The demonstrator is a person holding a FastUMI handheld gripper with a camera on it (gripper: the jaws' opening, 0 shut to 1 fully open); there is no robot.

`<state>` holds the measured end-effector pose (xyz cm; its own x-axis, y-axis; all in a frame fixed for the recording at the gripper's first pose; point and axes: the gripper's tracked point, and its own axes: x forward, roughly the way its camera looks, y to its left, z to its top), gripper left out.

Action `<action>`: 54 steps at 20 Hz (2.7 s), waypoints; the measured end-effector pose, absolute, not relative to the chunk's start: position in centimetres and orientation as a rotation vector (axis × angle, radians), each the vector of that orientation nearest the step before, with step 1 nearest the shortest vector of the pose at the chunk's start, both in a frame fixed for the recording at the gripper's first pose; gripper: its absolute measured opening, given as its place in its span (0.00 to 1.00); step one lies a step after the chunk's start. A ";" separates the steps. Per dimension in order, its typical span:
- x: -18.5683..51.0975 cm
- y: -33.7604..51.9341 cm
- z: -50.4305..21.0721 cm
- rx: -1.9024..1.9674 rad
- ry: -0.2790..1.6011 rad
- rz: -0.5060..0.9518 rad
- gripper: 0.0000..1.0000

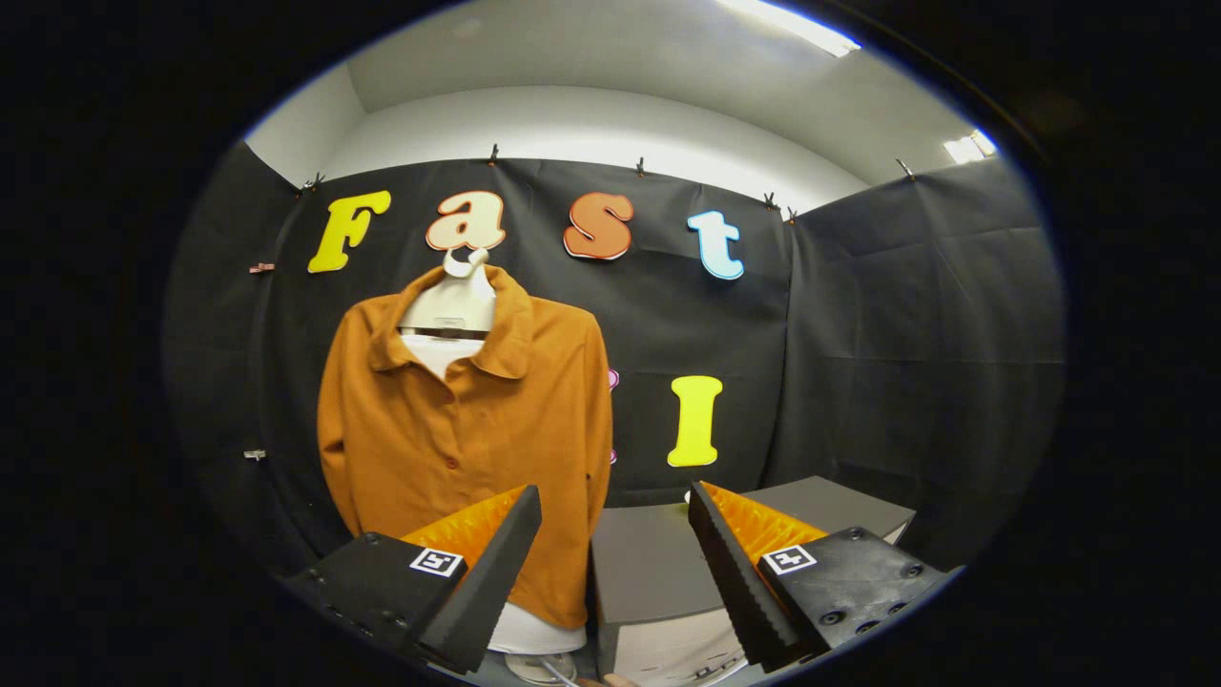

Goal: Iron the clothes twice with a garment steamer, once on the left side and once on the right side.

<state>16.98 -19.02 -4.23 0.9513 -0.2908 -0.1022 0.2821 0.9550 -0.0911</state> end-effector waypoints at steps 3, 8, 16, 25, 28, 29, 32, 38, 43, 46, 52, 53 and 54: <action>19.6 -24.5 -5.4 -0.064 0.149 -0.299 0.98; 23.6 -31.8 -8.6 -0.040 0.224 -0.309 0.98; 28.4 -39.5 -15.6 0.025 0.398 -0.335 0.98; 30.2 -43.5 -23.1 0.062 0.649 -0.373 0.98; 30.3 -43.5 -24.2 0.061 0.703 -0.370 0.98; 30.3 -43.5 -24.5 0.061 0.721 -0.372 0.99; 30.0 -44.2 -25.7 0.089 0.773 -0.392 0.99; 30.0 -44.3 -26.6 0.103 0.815 -0.395 0.58; 29.6 -43.8 -24.2 0.111 0.751 -0.373 0.49; 28.3 -43.8 -21.0 0.133 0.669 -0.414 0.48; 23.9 -41.5 -15.0 0.114 0.528 -0.471 0.38; 23.1 -40.5 -14.0 0.104 0.511 -0.475 0.38; 22.5 -39.3 -13.3 0.096 0.494 -0.475 0.38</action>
<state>22.52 -39.29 -13.26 0.7742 -0.4157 -0.4773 0.4611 0.8870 -0.0246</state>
